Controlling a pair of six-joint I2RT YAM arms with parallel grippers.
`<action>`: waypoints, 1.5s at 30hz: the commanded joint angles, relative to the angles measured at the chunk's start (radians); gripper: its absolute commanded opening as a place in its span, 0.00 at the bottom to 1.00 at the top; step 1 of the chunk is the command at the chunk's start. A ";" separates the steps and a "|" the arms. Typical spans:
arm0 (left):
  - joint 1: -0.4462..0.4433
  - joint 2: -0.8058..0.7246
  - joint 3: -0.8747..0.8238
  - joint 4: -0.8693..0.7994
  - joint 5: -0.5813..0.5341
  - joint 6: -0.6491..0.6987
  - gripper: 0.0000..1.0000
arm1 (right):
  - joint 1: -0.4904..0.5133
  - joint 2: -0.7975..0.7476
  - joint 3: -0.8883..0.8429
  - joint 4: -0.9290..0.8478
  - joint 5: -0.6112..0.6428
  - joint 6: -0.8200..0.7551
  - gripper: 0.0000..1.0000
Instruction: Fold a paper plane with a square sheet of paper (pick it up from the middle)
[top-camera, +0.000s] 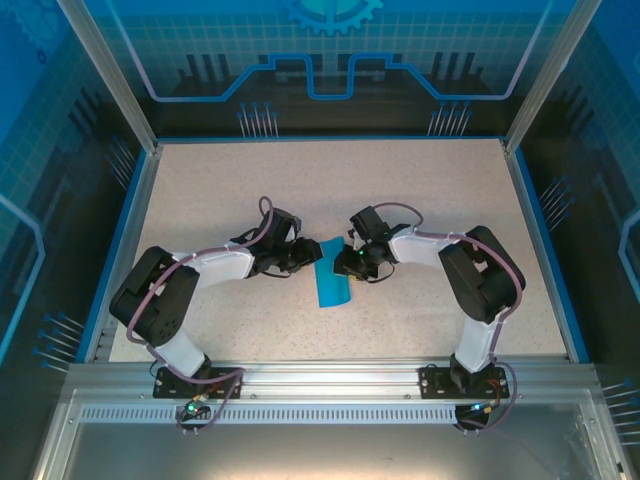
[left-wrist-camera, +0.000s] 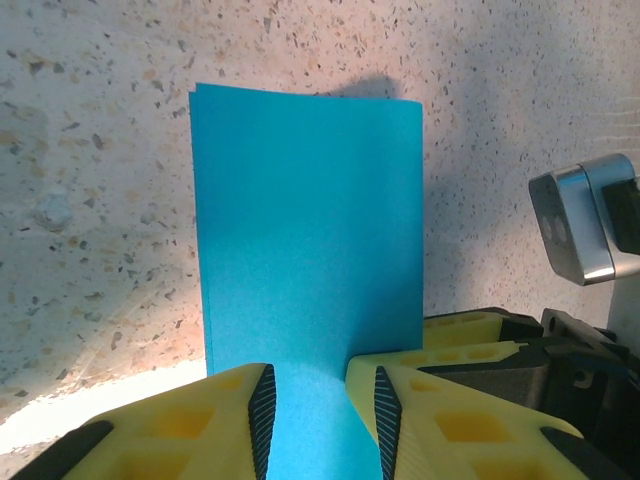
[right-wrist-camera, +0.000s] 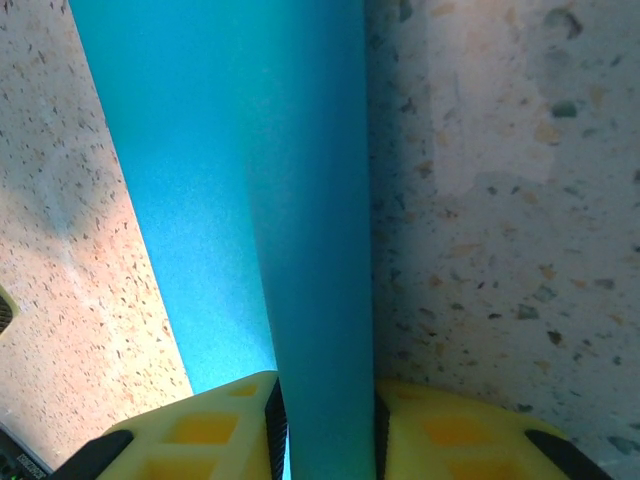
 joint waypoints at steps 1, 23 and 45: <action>-0.006 -0.025 -0.012 0.015 -0.015 -0.006 0.34 | 0.000 0.075 -0.001 -0.056 0.093 0.016 0.29; -0.026 0.052 0.045 0.012 0.088 0.028 0.29 | 0.018 0.124 0.018 -0.096 0.137 0.008 0.29; -0.034 0.031 0.058 -0.040 0.011 0.030 0.26 | 0.038 0.171 0.036 -0.119 0.190 -0.067 0.29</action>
